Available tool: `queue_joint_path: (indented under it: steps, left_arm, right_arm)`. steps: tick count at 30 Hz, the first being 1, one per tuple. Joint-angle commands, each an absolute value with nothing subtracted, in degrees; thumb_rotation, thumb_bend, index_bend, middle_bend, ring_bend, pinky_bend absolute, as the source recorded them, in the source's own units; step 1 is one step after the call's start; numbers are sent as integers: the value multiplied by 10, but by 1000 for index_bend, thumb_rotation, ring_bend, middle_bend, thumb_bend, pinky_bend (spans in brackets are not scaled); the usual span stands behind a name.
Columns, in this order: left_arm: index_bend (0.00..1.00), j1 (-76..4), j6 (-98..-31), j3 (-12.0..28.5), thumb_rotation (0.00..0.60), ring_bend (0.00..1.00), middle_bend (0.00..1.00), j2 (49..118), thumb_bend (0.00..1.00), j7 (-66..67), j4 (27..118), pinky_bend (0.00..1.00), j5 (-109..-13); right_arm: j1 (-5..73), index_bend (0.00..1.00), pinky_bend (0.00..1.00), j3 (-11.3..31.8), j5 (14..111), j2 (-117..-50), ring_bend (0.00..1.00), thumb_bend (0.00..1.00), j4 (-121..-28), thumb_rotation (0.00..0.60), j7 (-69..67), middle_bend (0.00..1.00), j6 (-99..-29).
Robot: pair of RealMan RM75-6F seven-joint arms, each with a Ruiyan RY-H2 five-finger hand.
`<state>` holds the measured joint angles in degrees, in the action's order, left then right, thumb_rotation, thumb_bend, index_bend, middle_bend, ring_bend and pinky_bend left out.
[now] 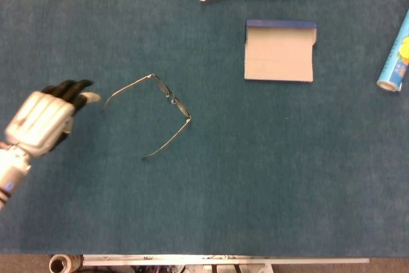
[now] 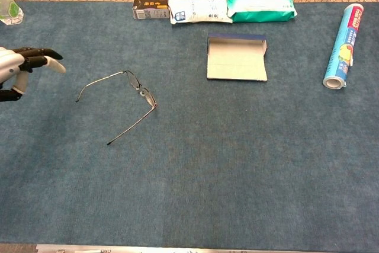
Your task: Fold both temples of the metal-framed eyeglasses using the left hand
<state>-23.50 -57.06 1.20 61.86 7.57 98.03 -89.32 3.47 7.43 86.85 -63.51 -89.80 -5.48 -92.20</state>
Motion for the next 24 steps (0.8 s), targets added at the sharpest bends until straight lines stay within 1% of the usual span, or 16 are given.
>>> queue_joint_path:
  steps: [1,4,6,9,15,24]
  left_arm:
    - [141,-289,-503,32,600,87,48,633,1000,150,986,214,-848]
    - [73,-311,-480,37,600,36,3,643,1000,200,991,179,-827]
    - [38,-326,-461,39,600,10,0,651,1000,230,994,175,-806]
    - [1,-348,-437,40,600,0,0,660,1000,267,994,175,-775]
    - [0,-383,-414,43,600,0,0,678,1000,313,995,175,-725]
    - [0,-421,-411,33,600,0,0,704,1000,362,989,180,-681]
  right_arm:
    - [34,607,517,75,865,-633,466,160,-898,600,-57,533,-920]
    - [35,607,517,76,862,-632,466,160,-898,600,-59,533,-917]
    - [35,607,517,77,861,-631,466,160,-899,600,-61,533,-915]
    - [35,607,517,77,860,-630,466,160,-899,600,-63,533,-915]
    - [34,607,517,79,858,-628,466,161,-898,600,-67,533,-914]
    - [34,607,517,79,855,-626,466,161,-898,600,-71,533,-909]
